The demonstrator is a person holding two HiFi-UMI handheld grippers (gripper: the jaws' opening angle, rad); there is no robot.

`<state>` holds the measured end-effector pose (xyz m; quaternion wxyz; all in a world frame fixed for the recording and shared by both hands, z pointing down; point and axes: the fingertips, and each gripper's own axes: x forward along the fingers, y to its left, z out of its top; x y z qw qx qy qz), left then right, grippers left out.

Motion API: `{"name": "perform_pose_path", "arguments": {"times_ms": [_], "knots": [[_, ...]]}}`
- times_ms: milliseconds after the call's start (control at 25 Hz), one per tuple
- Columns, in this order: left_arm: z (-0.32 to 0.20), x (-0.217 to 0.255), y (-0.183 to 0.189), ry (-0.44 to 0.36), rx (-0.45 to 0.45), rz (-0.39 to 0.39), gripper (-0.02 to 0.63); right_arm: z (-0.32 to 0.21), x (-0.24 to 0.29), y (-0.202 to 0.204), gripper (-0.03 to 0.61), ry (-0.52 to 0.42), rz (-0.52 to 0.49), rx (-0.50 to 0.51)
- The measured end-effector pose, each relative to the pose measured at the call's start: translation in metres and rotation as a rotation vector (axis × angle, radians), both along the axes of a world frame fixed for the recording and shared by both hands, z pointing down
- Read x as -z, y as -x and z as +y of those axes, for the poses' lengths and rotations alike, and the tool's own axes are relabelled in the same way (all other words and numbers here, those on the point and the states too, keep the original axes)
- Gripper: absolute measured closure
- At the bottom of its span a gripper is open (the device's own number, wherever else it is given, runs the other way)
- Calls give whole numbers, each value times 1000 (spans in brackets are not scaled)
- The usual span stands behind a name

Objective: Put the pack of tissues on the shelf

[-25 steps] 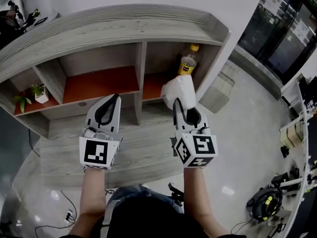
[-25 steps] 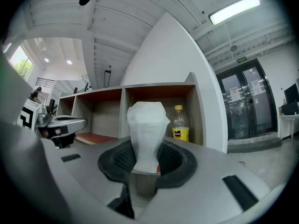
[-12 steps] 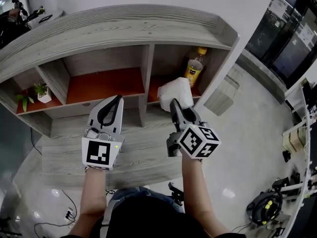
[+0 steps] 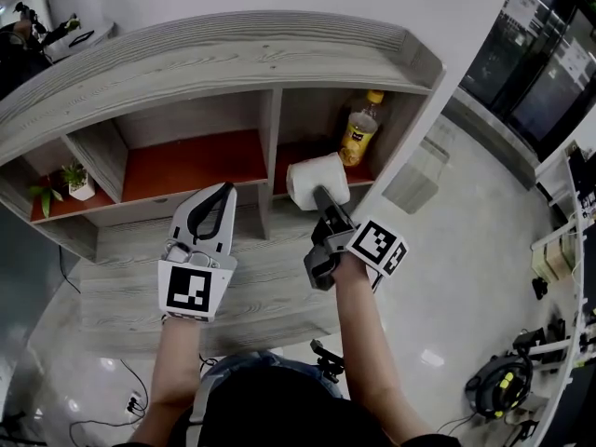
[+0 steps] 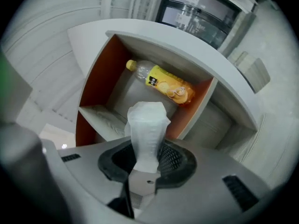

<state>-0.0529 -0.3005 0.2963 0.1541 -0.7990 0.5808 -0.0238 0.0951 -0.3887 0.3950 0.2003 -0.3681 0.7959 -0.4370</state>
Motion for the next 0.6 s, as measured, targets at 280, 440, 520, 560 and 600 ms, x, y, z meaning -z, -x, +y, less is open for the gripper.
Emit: {"name": "perform_pose_path", "arguments": {"times_ms": [280, 440, 520, 560, 600], "knots": [[-5, -1, -5, 13, -6, 0, 603, -13, -18, 5, 468, 197, -256, 39], [-7, -4, -4, 15, -4, -4, 603, -20, -25, 10, 468, 252, -316, 55], [-7, -4, -5, 16, -5, -7, 603, -22, -29, 10, 468, 279, -325, 50], [-7, -4, -7, 17, -5, -9, 603, -23, -30, 9, 468, 290, -327, 46], [-7, -4, -7, 18, -4, -10, 603, -25, -32, 9, 468, 297, -325, 43]]}}
